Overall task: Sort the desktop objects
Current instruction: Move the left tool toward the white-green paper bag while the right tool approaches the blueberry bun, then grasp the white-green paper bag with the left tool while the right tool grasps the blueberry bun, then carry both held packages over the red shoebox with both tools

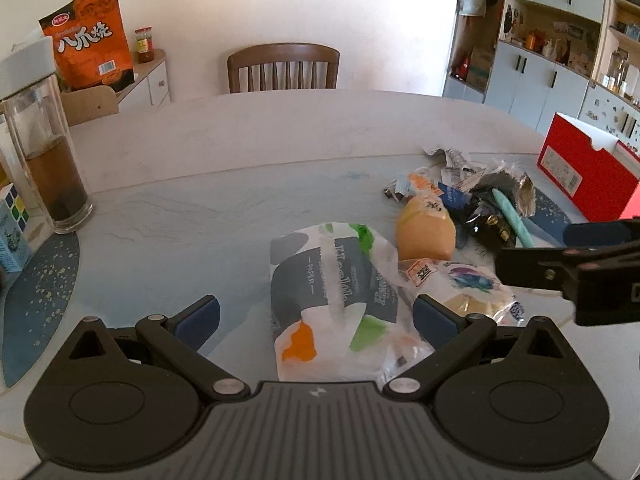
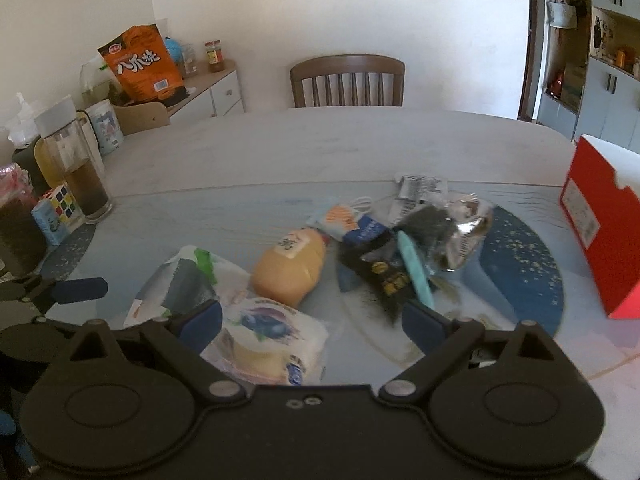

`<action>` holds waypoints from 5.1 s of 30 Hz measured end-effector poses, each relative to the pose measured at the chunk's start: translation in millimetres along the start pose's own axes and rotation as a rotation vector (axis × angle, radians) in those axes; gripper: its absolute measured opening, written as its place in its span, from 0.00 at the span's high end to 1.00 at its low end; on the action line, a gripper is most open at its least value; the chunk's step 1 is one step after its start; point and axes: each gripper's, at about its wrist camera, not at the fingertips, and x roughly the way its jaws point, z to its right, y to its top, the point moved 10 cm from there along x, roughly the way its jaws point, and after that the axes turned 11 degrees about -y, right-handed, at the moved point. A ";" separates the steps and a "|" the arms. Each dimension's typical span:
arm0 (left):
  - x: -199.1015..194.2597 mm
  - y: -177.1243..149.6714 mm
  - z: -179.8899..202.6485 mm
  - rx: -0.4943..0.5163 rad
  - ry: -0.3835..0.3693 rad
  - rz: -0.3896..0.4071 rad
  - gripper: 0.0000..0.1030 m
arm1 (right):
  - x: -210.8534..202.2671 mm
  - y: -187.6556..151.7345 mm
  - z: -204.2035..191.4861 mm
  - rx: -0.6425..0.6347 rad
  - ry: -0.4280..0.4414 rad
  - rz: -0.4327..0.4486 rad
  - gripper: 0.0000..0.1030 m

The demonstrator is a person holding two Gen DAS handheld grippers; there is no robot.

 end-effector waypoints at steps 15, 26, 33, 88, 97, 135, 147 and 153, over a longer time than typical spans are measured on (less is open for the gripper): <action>14.8 -9.7 2.4 0.013 -0.032 -0.039 0.00 | 44.5 -15.2 -15.4 0.010 -0.020 -0.083 0.10; 31.5 -9.7 17.5 0.041 -0.046 -0.045 0.00 | 40.4 -19.9 5.0 0.022 -0.053 -0.094 0.10; 41.2 -11.3 15.9 0.047 -0.033 -0.060 0.10 | 48.9 -23.7 1.4 0.037 -0.017 -0.123 0.16; 11.5 86.1 166.7 0.148 -0.108 -0.009 0.55 | -41.8 29.7 139.6 0.142 -0.037 0.007 0.43; 29.2 115.2 244.3 0.183 -0.159 -0.037 0.55 | -53.0 44.0 212.4 0.123 -0.037 0.017 0.43; 174.6 188.7 440.6 0.312 -0.236 -0.178 0.53 | -1.8 62.9 422.3 0.035 -0.158 -0.013 0.43; 241.9 181.7 454.0 0.384 -0.203 -0.306 0.53 | 48.7 39.4 435.9 -0.049 -0.121 -0.138 0.43; 265.9 181.1 458.5 0.418 -0.176 -0.335 0.53 | 64.4 31.1 431.3 -0.094 -0.063 -0.217 0.43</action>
